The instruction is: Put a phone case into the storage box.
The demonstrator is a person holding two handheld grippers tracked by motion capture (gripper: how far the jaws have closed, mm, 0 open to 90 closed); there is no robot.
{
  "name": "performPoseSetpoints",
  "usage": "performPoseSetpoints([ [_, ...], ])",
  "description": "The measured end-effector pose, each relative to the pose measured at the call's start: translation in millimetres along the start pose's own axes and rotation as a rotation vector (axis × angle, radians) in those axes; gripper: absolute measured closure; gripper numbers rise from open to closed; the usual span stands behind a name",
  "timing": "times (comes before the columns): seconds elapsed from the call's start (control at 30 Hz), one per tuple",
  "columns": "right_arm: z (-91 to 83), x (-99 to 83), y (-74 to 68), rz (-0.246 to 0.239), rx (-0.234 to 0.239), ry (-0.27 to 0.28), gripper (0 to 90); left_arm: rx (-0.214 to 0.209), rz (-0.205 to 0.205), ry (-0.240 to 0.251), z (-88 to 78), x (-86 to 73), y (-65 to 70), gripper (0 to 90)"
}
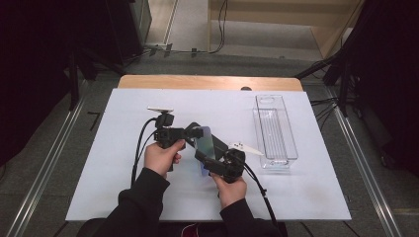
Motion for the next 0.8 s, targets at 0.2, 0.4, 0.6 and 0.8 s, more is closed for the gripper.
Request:
performPoseSetpoints([
  [0.2,0.1,0.4,0.2,-0.025,0.002,0.005,14.4,-0.017,-0.001,0.0,-0.3,-0.2,2.7,80.8],
  [0.4,1.8,0.2,-1.2,-0.047,0.052,-0.053,0.0,-0.006,0.019,-0.008,-0.5,-1.8,4.8,81.0],
  [0.6,2.2,-0.5,-0.2,-0.105,0.024,-0.124,0.0,0.022,0.068,0.005,-3.9,-0.1,8.4,80.9],
  [0.8,-0.6,0.9,1.3,-0.15,0.008,-0.192,0.0,0.048,0.131,0.032,-9.5,3.2,12.6,80.9],
])
Point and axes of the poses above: each handheld gripper's, and its own axes: z roughly forward along the jaws, x roughly out of its top, y roughly to its right, the point moved 8 cm from there along z, roughly forward along the jaws
